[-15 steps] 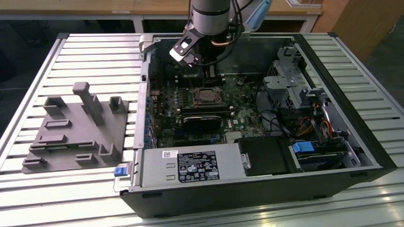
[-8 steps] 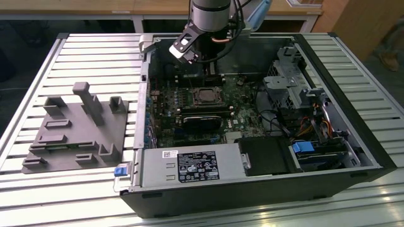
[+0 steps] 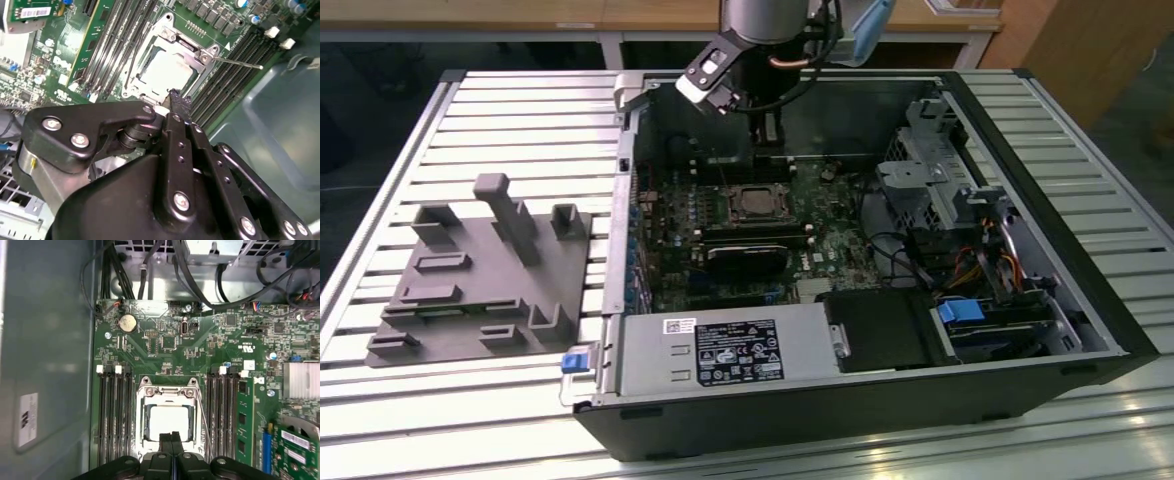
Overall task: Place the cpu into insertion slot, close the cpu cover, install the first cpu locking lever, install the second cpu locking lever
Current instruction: 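Install the first cpu locking lever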
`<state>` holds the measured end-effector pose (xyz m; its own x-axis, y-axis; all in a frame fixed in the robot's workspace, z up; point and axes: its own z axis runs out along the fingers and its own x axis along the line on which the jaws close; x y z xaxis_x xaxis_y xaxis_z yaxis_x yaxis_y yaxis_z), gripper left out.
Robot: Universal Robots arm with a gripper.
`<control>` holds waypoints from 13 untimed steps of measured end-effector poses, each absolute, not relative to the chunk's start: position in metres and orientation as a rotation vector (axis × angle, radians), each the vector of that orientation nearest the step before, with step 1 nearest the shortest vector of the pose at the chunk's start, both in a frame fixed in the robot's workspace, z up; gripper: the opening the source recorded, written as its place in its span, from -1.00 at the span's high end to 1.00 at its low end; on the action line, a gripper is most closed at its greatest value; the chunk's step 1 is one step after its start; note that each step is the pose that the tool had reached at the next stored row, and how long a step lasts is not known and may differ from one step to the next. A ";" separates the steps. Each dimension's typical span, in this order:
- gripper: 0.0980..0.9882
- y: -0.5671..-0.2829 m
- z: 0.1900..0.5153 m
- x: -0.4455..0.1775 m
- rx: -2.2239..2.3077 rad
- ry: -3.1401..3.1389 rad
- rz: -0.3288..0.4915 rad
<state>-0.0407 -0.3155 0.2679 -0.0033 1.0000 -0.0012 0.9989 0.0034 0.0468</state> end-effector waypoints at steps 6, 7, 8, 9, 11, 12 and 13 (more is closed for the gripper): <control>0.98 -0.315 0.276 -0.041 2.176 2.219 0.051; 0.98 -0.316 0.276 -0.041 2.156 2.238 0.051; 0.98 -0.316 0.276 -0.041 2.136 2.258 0.051; 0.98 -0.316 0.276 -0.041 2.115 2.278 0.052; 0.98 -0.316 0.276 -0.041 2.074 2.316 0.053; 0.98 -0.316 0.276 -0.041 2.054 2.335 0.053; 0.98 -0.316 0.276 -0.041 2.033 2.353 0.054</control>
<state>-0.0407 -0.3155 0.2761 -0.1453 0.9894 -0.0011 0.9883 0.1452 0.0466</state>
